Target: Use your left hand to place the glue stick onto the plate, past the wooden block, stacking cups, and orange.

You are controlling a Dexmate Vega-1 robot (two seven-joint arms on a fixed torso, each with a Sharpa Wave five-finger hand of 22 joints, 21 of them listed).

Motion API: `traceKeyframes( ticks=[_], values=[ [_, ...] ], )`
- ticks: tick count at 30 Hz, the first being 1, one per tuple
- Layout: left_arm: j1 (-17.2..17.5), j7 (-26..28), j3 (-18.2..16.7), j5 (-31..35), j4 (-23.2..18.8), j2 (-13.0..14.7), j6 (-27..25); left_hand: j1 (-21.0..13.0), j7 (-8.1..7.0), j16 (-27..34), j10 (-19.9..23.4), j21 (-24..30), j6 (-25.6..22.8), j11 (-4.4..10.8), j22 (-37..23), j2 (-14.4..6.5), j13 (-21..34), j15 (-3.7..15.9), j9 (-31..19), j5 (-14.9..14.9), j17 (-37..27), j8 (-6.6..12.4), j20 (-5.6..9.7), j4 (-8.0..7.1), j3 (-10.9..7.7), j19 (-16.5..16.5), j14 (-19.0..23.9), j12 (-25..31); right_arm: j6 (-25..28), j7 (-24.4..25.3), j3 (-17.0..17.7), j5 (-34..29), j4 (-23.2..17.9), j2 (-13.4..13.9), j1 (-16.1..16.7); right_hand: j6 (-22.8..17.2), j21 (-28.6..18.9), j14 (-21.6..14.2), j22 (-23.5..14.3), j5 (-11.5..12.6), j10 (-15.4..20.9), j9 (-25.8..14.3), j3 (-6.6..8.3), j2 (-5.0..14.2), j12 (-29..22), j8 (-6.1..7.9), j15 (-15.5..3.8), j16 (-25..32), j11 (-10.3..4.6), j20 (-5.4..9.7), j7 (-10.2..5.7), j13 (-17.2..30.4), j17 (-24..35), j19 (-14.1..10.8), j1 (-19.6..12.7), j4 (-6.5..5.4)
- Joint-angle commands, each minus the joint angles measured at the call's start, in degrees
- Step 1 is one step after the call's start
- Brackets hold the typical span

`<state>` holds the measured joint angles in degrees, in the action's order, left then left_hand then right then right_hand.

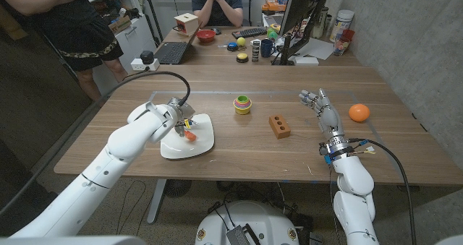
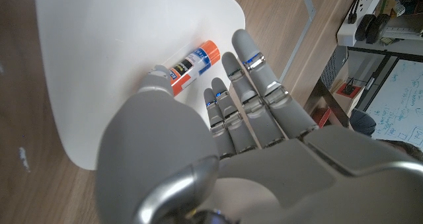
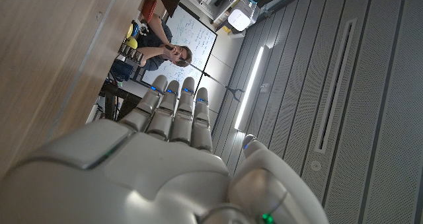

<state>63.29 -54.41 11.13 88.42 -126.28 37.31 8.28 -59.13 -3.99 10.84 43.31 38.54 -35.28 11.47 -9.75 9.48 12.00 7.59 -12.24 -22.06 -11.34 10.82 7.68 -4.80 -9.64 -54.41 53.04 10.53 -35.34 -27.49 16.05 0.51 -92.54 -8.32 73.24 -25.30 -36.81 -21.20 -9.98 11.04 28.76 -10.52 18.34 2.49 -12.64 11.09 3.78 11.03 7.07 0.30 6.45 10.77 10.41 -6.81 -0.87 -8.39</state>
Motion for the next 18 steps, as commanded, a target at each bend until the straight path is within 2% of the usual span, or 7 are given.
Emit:
traceKeyframes(
  ticks=[1, 12, 15, 16, 18],
  values=[
    [-0.18, -0.57, -0.91, 0.94, -1.79, -0.36, 0.02, 0.83, 0.07, 0.2, -1.35, -0.46, 1.18, -0.06, -0.17, 0.3, 0.11, 5.22, -0.18, -0.29, -0.15, 0.08, 0.13, -0.28, 0.87, 0.18, -0.84, 0.07, -0.33, -0.36, -0.1, 0.15, 0.46, 0.22, -0.28, -0.07, 0.31, -0.41, -0.34, 0.44, 0.32, -0.28, -0.35, -0.25, -0.15, 0.06, -0.13, -0.05, 0.09, 0.1, 0.19, 0.26, -0.03, -0.49, -0.19, 0.08],
    [-0.84, -0.33, -2.0, 1.25, -3.96, -1.07, -0.02, 1.65, 0.0, 0.27, -4.07, -1.49, 3.76, 0.09, -0.24, 0.28, 0.07, 5.19, -0.1, -0.68, -0.24, -0.11, -0.39, -0.63, 2.87, 0.51, -2.49, -0.08, -0.3, -0.19, -0.05, -0.05, 1.53, 0.25, -0.91, -0.1, 0.44, -0.42, -0.34, 0.45, 0.36, -0.28, -0.48, -0.27, -0.16, 0.06, -0.1, -0.06, 0.07, 0.16, 0.3, 0.26, -0.03, -0.58, -0.21, 0.1],
    [-0.97, -0.58, -2.27, 1.23, -4.53, -1.47, -0.15, 1.91, -0.09, 0.26, -5.16, -2.4, 4.67, -0.38, -0.22, 0.19, 0.03, 5.16, -0.06, -0.87, -0.26, -0.06, -1.27, -0.75, 3.73, 1.72, -3.3, -0.05, -0.36, -0.31, -0.04, 0.14, 1.9, 0.27, -1.11, -0.11, 0.47, -0.43, -0.34, 0.45, 0.4, -0.28, -0.51, -0.28, -0.17, 0.07, -0.1, -0.06, 0.06, 0.15, 0.28, 0.26, -0.03, -0.58, -0.22, 0.1],
    [-0.89, -0.23, -2.4, 1.32, -4.74, -1.45, -0.12, 2.07, -0.07, 0.12, -6.23, -3.01, 5.34, -0.28, -0.19, 0.21, -0.03, 5.09, 0.0, -1.0, -0.23, -0.05, -2.17, -0.81, 4.36, 2.38, -4.19, -0.15, -0.39, -0.4, -0.02, 0.15, 2.06, 0.37, -1.22, -0.09, 0.49, -0.43, -0.34, 0.45, 0.37, -0.28, -0.52, -0.28, -0.16, 0.06, -0.13, -0.06, 0.06, 0.18, 0.25, 0.26, -0.03, -0.58, -0.22, 0.11],
    [-1.13, -0.64, -2.49, 1.27, -4.94, -1.75, -0.15, 2.29, 1.34, 0.12, -7.5, -3.7, 6.92, -0.83, -0.16, 0.11, -0.11, 5.09, 0.1, -1.19, -0.21, -0.23, -2.76, -0.91, 5.24, 2.73, -5.16, -0.15, -0.23, -0.37, 0.04, 0.33, 2.26, 0.27, -1.33, -0.13, 0.51, -0.45, -0.34, 0.45, 0.34, -0.28, -0.54, -0.28, -0.15, 0.07, -0.11, -0.06, 0.03, 0.16, 0.24, 0.26, -0.04, -0.58, -0.22, 0.11]
  ],
)
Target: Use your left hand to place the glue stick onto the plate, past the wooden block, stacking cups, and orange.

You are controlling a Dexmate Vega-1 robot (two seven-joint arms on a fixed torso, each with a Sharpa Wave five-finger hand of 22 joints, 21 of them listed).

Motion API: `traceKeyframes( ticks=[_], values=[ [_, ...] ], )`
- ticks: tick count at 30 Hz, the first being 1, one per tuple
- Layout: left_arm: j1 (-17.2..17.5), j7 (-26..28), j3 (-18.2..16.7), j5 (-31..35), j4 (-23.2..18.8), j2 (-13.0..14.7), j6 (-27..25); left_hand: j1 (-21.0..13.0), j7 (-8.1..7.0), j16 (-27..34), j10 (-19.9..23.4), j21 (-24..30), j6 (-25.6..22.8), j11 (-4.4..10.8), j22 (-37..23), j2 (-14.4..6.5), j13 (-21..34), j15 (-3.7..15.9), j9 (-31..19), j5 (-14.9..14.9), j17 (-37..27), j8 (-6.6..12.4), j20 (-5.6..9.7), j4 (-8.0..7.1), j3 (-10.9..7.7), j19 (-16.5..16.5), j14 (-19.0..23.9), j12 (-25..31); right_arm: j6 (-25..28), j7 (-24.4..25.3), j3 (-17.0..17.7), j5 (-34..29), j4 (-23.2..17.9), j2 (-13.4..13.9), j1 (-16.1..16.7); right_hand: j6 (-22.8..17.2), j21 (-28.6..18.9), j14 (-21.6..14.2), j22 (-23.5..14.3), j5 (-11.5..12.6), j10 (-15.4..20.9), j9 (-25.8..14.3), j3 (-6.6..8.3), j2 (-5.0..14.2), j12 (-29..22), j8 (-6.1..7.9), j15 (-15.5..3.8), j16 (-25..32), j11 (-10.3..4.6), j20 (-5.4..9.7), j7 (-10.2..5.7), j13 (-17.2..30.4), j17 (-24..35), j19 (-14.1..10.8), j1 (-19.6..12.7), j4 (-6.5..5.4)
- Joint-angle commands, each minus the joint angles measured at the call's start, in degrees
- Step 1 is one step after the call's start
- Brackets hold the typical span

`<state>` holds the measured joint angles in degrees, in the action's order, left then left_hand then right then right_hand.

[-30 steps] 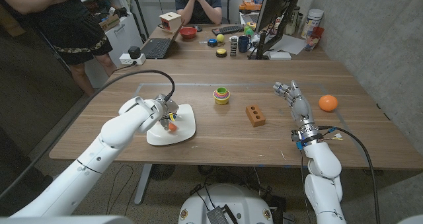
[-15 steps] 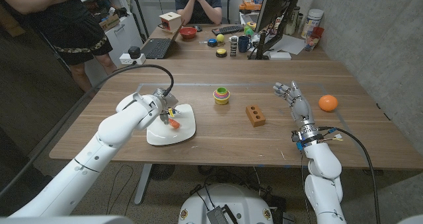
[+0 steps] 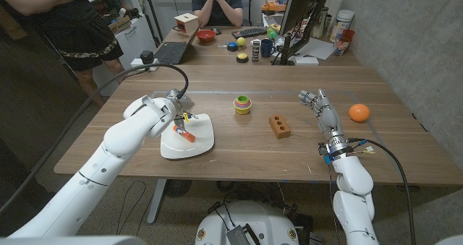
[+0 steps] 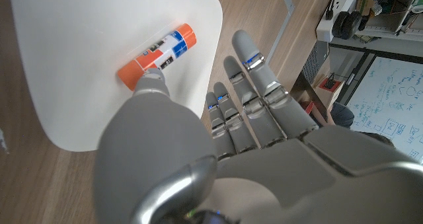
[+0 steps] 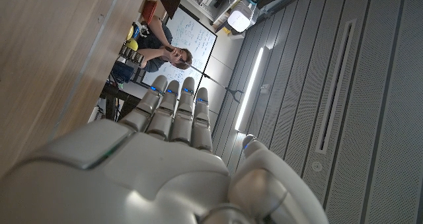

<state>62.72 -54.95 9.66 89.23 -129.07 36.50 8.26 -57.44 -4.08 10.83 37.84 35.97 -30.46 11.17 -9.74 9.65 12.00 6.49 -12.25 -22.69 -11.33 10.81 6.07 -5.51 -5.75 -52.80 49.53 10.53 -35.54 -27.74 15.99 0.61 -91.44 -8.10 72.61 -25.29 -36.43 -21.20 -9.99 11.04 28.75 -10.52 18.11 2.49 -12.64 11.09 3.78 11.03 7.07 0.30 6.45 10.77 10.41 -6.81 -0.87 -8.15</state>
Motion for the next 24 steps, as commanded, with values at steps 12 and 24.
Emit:
traceKeyframes(
  ticks=[12, 24],
  values=[
    [-1.13, -0.36, -1.17, 1.35, -3.85, -1.58, 0.32, 1.27, 5.37, 0.12, -4.84, -3.15, 8.86, -1.79, -0.06, 0.42, -0.23, 6.1, 0.46, -1.13, -0.08, -0.72, -1.33, -0.24, 4.61, 1.11, -3.94, 0.12, -0.31, -0.65, 0.29, 0.49, 2.84, 0.4, -1.95, -0.11, 0.27, -0.5, -0.35, 0.47, 0.4, -0.28, -0.45, -0.28, -0.16, 0.06, -0.13, -0.05, 0.08, 0.22, 0.23, 0.27, -0.04, -0.68, -0.23, -0.12],
    [-2.37, -1.39, -1.35, 0.79, -4.95, -2.91, 0.59, 2.56, 4.78, -0.13, -6.03, -5.5, 10.09, -2.03, 0.06, 0.55, -0.27, 5.96, 0.63, -1.47, 0.07, -0.22, -3.33, -0.55, 7.14, 3.47, -6.46, 0.35, -0.48, -0.97, 0.84, 0.58, 4.22, 0.66, -2.94, -0.13, 0.44, -0.47, -0.35, 0.48, 0.37, -0.28, -0.6, -0.28, -0.14, 0.06, -0.12, -0.08, 0.08, 0.2, 0.27, 0.27, -0.04, -0.74, -0.24, -0.11]
  ],
)
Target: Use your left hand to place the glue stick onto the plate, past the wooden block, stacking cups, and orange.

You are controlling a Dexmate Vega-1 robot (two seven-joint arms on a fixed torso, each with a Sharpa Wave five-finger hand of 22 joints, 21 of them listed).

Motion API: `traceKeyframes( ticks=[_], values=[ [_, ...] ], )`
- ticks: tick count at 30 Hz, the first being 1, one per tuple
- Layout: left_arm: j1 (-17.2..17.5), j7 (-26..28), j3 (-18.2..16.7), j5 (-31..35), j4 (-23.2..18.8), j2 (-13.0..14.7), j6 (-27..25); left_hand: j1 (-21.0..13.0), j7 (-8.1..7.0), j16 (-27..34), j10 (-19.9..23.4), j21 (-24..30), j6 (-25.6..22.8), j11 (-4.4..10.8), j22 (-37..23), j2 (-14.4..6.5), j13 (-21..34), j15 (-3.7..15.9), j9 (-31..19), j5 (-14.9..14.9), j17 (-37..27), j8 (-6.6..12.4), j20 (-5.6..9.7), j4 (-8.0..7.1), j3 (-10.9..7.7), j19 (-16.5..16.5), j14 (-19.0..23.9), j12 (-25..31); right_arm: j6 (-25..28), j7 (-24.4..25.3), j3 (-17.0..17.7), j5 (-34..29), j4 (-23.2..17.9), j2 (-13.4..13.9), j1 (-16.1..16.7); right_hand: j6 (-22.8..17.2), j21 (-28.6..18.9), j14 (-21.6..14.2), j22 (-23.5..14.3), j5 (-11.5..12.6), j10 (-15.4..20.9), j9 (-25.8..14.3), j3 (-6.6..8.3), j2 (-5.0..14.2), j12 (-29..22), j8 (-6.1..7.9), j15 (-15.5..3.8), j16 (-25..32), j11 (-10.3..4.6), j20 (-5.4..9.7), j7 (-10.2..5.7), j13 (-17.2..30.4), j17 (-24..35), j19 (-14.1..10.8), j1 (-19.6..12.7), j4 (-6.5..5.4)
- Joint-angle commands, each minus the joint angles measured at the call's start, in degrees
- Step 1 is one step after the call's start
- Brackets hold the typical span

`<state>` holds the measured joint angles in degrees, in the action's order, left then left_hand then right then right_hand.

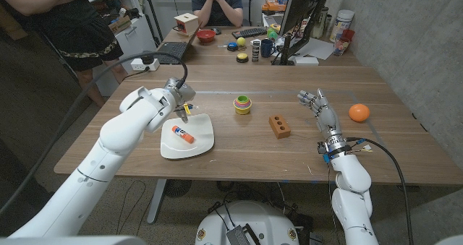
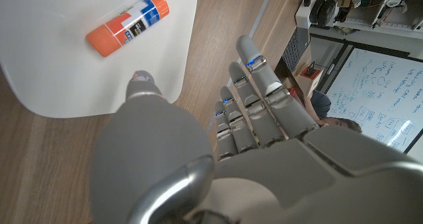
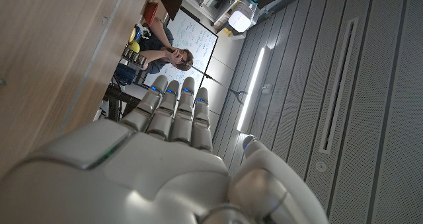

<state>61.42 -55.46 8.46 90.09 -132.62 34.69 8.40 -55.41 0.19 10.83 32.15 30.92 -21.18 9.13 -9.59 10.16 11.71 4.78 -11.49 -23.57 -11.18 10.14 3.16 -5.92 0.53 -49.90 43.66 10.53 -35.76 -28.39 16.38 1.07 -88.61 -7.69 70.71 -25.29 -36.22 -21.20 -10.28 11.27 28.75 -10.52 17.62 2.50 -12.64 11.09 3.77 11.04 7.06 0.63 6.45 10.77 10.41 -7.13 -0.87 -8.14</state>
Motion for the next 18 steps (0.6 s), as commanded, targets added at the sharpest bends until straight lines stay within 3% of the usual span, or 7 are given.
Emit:
traceKeyframes(
  ticks=[1, 7, 11, 13, 18],
  values=[
    [-1.11, -0.67, -0.02, 0.31, -1.55, -0.92, 0.66, 0.71, 0.53, -0.13, -0.39, -0.62, 0.85, -0.05, -0.07, 0.05, 0.02, 7.65, -0.12, -0.61, -0.07, 0.48, -0.62, -0.2, 1.07, 0.72, -0.73, 0.37, -0.25, -0.47, 0.46, 0.22, 1.6, 0.32, -1.18, -0.13, 0.22, -0.48, -0.05, 0.26, 0.36, -0.27, -0.12, -0.28, -0.14, 0.06, -0.11, -0.08, 0.07, -0.13, 0.27, 0.27, -0.04, -0.43, -0.23, -0.12],
    [-1.77, -1.14, 0.22, 0.36, -2.11, -1.32, 1.04, 1.88, 0.57, -0.54, -0.79, -2.4, 1.16, -0.3, -0.02, 0.04, -0.03, 7.44, -0.01, -0.8, 0.05, 0.7, -2.01, -0.48, 3.02, 2.26, -3.7, 0.51, -0.39, -0.68, 0.66, 0.29, 2.32, 0.41, -1.77, -0.15, 0.32, -0.53, -0.05, 0.27, 0.57, -0.27, -0.21, -0.29, -0.22, 0.06, -0.07, -0.07, 0.0, -0.12, 0.29, 0.27, -0.04, -0.48, -0.24, -0.11],
    [-1.71, -0.74, -0.15, 0.67, -2.9, -1.63, 0.85, 2.49, 0.45, -0.34, -0.68, -3.3, 1.05, -0.23, 0.0, 0.07, -0.05, 7.45, 0.02, -0.84, 0.08, 0.84, -2.57, -0.64, 3.84, 3.36, -4.08, 0.63, -0.31, -0.96, 0.83, 0.69, 2.69, 0.43, -2.12, -0.14, 0.37, -0.56, -0.06, 0.28, 0.55, -0.27, -0.27, -0.3, -0.21, 0.05, -0.12, -0.07, 0.01, -0.12, 0.28, 0.27, -0.04, -0.52, -0.24, -0.1],
    [-1.86, -0.81, -0.21, 0.71, -3.27, -1.66, 1.02, 3.25, 0.33, -0.04, -0.62, -4.69, 0.92, -0.52, -0.01, -0.06, -0.09, 7.49, 0.09, -0.93, 0.15, 0.99, -3.91, -0.82, 5.09, 4.91, -4.35, 0.72, -0.31, -0.74, 0.9, 0.16, 2.59, 0.45, -2.15, -0.14, 0.4, -0.6, -0.06, 0.28, 0.58, -0.27, -0.3, -0.3, -0.22, 0.05, -0.1, -0.05, 0.04, -0.15, 0.29, 0.27, -0.04, -0.54, -0.24, -0.1],
    [-1.36, 0.68, -0.15, 2.4, -4.25, -1.24, 1.26, 3.91, 0.18, 0.31, -0.35, -6.22, 0.62, -0.35, -0.03, -0.19, -0.12, 7.55, 0.14, -0.98, 0.21, 1.14, -5.03, -0.98, 6.18, 7.04, -4.0, 0.87, -0.26, -1.51, 1.01, 1.12, 3.38, 0.57, -2.64, -0.12, 0.46, -0.65, -0.06, 0.28, 0.58, -0.27, -0.37, -0.3, -0.22, 0.04, -0.11, -0.04, 0.0, -0.16, 0.34, 0.28, -0.04, -0.58, -0.24, -0.1]
  ],
)
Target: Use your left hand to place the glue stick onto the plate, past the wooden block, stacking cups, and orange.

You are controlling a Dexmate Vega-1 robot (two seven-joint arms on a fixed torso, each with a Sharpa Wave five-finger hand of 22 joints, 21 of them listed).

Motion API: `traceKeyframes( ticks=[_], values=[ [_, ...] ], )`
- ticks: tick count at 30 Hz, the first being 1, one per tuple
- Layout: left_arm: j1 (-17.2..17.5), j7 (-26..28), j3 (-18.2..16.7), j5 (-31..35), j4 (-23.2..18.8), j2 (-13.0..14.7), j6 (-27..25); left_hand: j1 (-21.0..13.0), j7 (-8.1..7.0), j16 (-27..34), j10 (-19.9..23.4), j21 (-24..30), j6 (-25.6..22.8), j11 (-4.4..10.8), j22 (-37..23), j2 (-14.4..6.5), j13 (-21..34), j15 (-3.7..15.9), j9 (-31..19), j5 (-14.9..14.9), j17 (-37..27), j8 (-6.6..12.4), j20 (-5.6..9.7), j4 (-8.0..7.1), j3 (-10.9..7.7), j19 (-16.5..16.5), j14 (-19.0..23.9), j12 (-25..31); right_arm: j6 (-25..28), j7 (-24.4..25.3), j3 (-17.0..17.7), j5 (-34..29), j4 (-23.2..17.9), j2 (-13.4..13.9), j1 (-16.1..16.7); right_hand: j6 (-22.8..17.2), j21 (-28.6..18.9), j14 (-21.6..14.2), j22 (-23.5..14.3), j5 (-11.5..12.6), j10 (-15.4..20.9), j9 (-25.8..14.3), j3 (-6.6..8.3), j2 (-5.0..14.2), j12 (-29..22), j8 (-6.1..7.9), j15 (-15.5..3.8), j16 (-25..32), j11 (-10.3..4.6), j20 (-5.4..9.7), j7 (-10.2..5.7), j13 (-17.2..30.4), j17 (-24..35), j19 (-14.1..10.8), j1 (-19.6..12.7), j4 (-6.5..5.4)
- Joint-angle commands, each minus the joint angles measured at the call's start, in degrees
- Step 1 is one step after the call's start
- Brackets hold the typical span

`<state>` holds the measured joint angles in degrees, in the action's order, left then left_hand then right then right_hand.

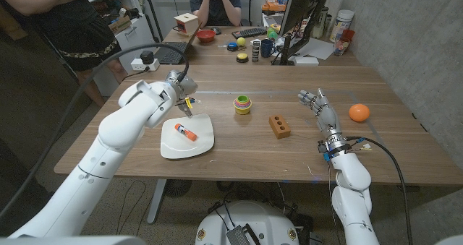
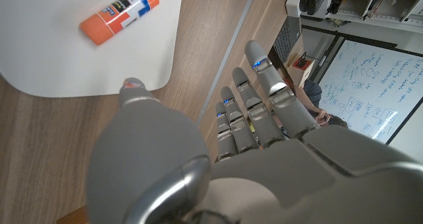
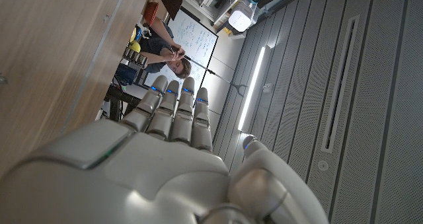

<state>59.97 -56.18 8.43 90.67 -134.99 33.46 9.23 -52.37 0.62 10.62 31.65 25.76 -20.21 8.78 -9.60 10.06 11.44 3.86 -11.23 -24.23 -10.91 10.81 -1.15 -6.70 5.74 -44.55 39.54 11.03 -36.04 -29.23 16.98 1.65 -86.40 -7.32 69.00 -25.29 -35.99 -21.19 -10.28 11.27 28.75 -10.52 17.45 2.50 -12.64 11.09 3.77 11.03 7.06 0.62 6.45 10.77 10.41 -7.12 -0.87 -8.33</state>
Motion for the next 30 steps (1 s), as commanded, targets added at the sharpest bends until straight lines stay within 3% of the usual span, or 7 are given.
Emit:
traceKeyframes(
  ticks=[1, 6, 11, 22, 30],
  values=[
    [0.1, 1.35, -0.45, 1.09, -2.0, -0.4, 0.3, 1.07, -0.36, 0.54, 0.04, -1.78, -0.32, 0.31, -0.04, -0.21, 0.14, 8.53, -0.11, -0.36, -0.03, 0.46, -1.23, -0.24, 1.43, 2.73, 0.0, 0.34, -0.04, -0.41, 0.49, 0.14, 1.18, 0.17, -0.95, -0.14, 0.23, -0.65, -0.07, 0.28, 0.56, -0.27, -0.21, -0.31, -0.21, 0.05, -0.12, -0.04, -0.02, -0.15, 0.34, 0.28, -0.04, -0.62, -0.25, 0.09],
    [0.2, 2.52, 0.35, 3.58, -2.76, 0.11, 0.73, 1.31, -0.79, 0.16, -1.01, -4.14, 0.27, 0.44, -0.15, -0.7, 0.1, 8.5, -0.05, -0.59, 0.04, 0.27, -3.86, -0.23, 2.84, 5.86, -1.77, 0.05, -0.08, -1.09, 0.57, 0.83, 2.08, 0.27, -1.49, -0.12, 0.3, -0.66, -0.07, 0.29, 0.57, -0.27, -0.27, -0.31, -0.21, 0.04, -0.06, -0.05, 0.04, -0.14, 0.38, 0.28, -0.04, -0.67, -0.25, 0.1],
    [-0.05, 2.06, -0.11, 3.0, -3.64, -0.48, 0.81, 1.16, -1.15, -0.19, -2.34, -6.11, 1.95, 0.6, -0.25, -1.23, 0.11, 7.98, -0.03, -0.93, 0.0, -0.06, -5.43, -0.16, 4.04, 8.09, -4.41, -0.17, -0.33, -1.06, 0.86, 0.73, 2.41, 0.29, -1.82, -0.14, 0.38, -0.68, -0.07, 0.3, 0.56, -0.27, -0.33, -0.3, -0.21, 0.05, -0.08, -0.05, 0.03, -0.09, 0.44, 0.28, -0.04, -0.67, -0.25, 0.1],
    [0.31, 2.46, -1.04, 3.81, -5.74, -1.3, 0.6, 1.08, -1.78, -0.3, -4.71, -7.81, 3.55, -0.14, -0.35, -1.69, 0.12, 7.39, -0.01, -1.21, -0.1, -0.19, -5.7, -0.14, 5.35, 9.49, -7.44, -0.54, -0.42, -1.6, 1.1, 1.06, 2.95, 0.3, -2.34, -0.15, 0.51, -0.68, -0.07, 0.31, 0.56, -0.27, -0.44, -0.28, -0.2, 0.05, -0.03, -0.07, 0.02, -0.05, 0.44, 0.29, -0.04, -0.69, -0.26, 0.11],
    [0.5, 2.48, -2.0, 3.53, -6.32, -1.76, 0.71, 0.9, -1.01, -0.36, -7.75, -8.74, 6.89, -1.38, -0.41, -1.97, 0.14, 6.63, -0.03, -1.41, -0.16, -0.6, -5.83, -0.07, 6.51, 9.31, -10.33, -0.81, -0.37, -1.88, 1.17, 0.96, 3.29, 0.43, -2.81, -0.21, 0.62, -0.7, -0.07, 0.31, 0.57, -0.27, -0.52, -0.27, -0.2, 0.07, -0.04, -0.07, 0.04, -0.02, 0.45, 0.29, -0.04, -0.72, -0.27, 0.11]
  ],
)
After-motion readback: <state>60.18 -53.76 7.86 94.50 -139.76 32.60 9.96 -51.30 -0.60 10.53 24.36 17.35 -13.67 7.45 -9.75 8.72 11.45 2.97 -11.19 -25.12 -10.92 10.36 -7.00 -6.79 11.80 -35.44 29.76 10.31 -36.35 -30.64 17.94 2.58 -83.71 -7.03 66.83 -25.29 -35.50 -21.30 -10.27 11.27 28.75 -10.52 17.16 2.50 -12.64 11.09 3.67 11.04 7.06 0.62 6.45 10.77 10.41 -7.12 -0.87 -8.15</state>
